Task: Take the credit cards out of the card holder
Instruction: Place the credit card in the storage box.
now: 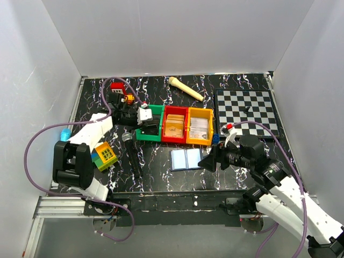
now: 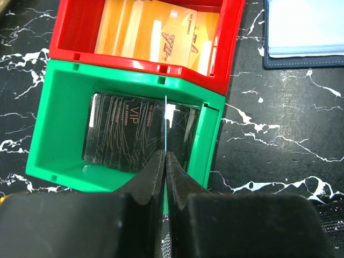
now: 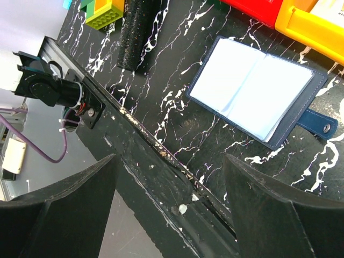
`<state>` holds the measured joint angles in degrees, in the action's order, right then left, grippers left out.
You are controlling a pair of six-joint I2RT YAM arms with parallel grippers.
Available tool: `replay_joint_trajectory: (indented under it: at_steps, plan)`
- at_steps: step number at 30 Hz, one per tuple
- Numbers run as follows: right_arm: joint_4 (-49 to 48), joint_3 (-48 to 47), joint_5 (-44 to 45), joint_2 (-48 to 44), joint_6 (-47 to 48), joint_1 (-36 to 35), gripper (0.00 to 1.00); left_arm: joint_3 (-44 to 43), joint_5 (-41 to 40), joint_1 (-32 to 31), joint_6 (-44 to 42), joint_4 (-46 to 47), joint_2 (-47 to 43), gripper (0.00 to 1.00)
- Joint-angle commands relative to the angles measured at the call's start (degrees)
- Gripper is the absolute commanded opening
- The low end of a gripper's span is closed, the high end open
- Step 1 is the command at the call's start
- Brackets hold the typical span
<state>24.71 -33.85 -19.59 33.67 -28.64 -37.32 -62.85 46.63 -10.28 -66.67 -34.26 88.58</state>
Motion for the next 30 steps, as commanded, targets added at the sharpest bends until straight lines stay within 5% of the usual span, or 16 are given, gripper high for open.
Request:
replay_joint_trajectory:
  at_steps: [1, 30]
  plan:
    - [-0.72, -0.52, -0.44, -1.94, -0.97, -0.21, 0.85, -1.92, -2.77, -2.11, -3.28, -0.37, 1.07, 0.0]
    - [2.97, -0.78, 0.43, -4.84, -0.27, -0.3, 0.85, -3.16, -7.08, -5.71, -6.54, -3.27, 10.12, 0.0]
